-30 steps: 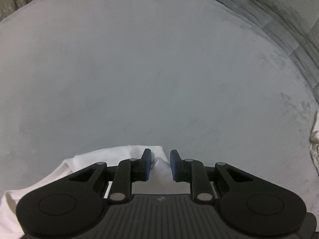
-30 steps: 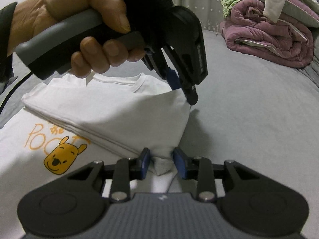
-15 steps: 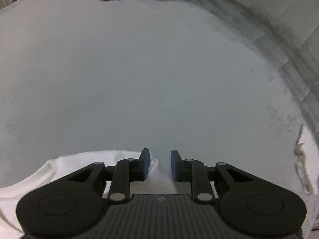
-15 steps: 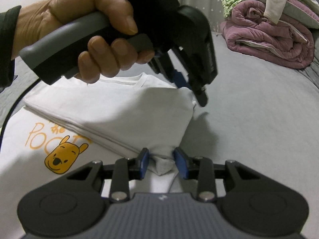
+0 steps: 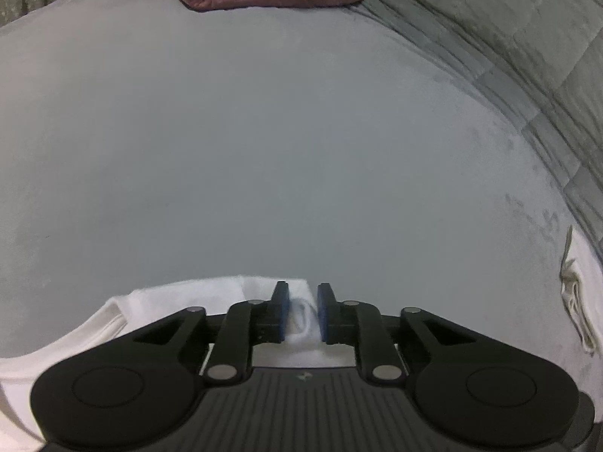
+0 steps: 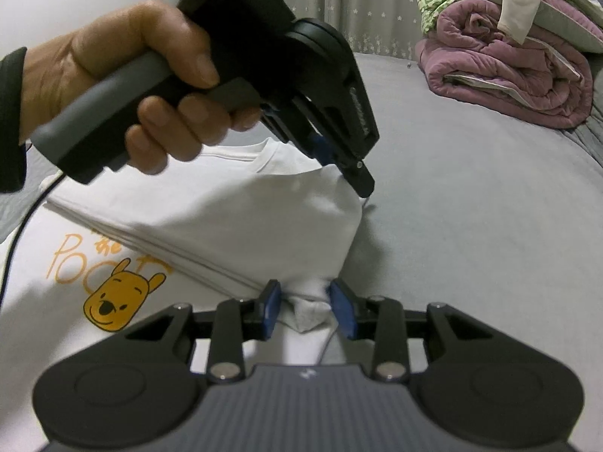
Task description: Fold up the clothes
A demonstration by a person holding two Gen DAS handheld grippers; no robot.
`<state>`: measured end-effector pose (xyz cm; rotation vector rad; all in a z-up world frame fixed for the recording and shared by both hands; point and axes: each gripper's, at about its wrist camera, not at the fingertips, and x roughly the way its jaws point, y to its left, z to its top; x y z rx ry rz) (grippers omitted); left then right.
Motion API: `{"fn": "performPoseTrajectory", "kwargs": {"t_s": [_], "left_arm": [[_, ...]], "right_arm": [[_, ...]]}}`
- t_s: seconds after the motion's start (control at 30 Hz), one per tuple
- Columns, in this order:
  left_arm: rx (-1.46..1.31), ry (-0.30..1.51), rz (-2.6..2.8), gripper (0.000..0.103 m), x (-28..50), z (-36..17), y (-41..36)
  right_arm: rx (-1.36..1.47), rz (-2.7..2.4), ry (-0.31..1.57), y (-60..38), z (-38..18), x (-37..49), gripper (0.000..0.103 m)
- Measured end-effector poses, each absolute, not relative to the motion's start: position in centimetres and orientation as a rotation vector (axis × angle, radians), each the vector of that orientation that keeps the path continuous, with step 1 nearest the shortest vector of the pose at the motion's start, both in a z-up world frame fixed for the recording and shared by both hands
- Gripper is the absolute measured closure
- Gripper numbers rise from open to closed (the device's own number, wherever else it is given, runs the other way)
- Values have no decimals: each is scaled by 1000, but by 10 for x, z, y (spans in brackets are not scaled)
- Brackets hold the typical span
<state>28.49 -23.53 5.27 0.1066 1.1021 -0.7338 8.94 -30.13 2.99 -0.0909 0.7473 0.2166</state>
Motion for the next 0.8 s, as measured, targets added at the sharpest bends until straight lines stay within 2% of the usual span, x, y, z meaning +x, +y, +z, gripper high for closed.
{"fn": "performPoseTrajectory", "kwargs": {"t_s": [0.27,0.33,0.4,0.8], "left_arm": [[164,1130,-726,86,286,50,-248],[132,1121,-733,96,286,50,-250],[103,1105,-736,99,286,49,-250],[-30,983,-779,100,277,37,-231]], "right_arm": [[-95,216,747,-303,30,95,70],[-96,215,747,-303,30,96,70],[-94,214,747,-303,29,95,70],[-66,198,747,-300,30,94,70]]}}
